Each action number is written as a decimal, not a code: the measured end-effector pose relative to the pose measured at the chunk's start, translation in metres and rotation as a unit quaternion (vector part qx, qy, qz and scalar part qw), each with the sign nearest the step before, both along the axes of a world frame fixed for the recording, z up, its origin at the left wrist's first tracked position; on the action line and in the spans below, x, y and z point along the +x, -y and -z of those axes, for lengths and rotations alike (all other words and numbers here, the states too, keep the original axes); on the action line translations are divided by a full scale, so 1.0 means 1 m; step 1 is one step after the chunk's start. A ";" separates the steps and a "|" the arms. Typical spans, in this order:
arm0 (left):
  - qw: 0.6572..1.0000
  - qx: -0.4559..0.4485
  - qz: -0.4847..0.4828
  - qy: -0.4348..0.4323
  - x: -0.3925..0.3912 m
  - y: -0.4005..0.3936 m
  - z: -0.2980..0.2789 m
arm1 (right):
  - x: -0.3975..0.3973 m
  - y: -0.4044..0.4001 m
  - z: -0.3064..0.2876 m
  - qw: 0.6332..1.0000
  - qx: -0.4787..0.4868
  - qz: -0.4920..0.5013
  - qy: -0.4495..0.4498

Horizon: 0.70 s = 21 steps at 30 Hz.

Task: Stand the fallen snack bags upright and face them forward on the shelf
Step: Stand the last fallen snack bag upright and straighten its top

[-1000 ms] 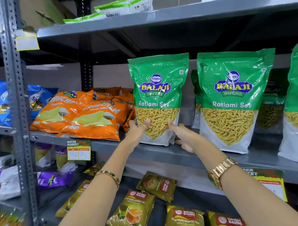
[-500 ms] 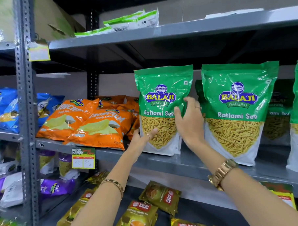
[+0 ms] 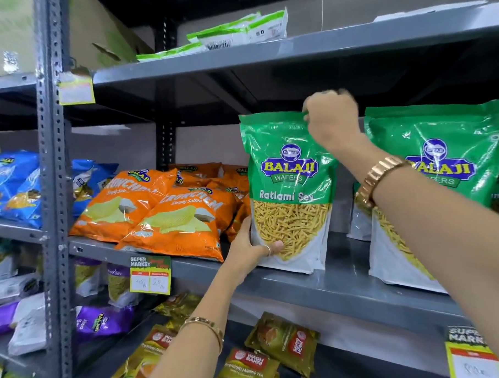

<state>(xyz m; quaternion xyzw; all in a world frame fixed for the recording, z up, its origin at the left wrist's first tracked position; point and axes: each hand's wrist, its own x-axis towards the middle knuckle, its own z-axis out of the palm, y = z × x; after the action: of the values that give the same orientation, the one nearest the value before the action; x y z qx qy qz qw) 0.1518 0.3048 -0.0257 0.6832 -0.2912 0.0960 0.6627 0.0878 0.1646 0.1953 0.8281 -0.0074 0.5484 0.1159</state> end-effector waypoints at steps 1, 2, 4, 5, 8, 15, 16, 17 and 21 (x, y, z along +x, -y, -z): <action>1.000 0.005 -0.006 0.002 0.000 0.000 0.000 | -0.002 0.001 -0.006 1.000 0.012 -0.011 0.018; 1.000 0.009 -0.011 0.003 -0.001 0.000 -0.001 | -0.004 0.002 -0.010 0.999 0.021 -0.022 0.034; 1.000 0.015 -0.016 0.006 -0.001 0.001 -0.001 | -0.006 0.005 -0.008 0.998 0.027 -0.038 0.044; 1.000 0.017 -0.016 0.008 -0.001 0.001 0.000 | -0.005 0.007 -0.004 0.997 0.033 -0.045 0.045; 0.999 0.027 -0.018 0.003 -0.002 0.002 -0.001 | -0.004 0.009 0.003 0.996 0.047 -0.064 0.049; 1.000 0.010 -0.007 -0.022 -0.002 0.000 -0.001 | -0.006 0.007 0.013 0.992 0.011 -0.099 0.074; 1.000 0.005 -0.006 -0.021 -0.002 0.000 -0.001 | -0.009 0.007 0.016 0.990 0.003 -0.105 0.091; 1.000 0.001 -0.007 -0.026 -0.003 -0.001 -0.001 | -0.011 0.008 0.020 0.988 -0.004 -0.110 0.104; 0.999 -0.004 -0.034 -0.026 -0.009 0.000 -0.002 | -0.027 0.012 0.040 0.981 -0.026 -0.135 0.137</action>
<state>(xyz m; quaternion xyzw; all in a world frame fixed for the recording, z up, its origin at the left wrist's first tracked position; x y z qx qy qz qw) 0.1425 0.3051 -0.0234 0.6927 -0.2500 0.1016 0.6689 0.0610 0.1523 0.1554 0.7356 0.1025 0.6669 0.0603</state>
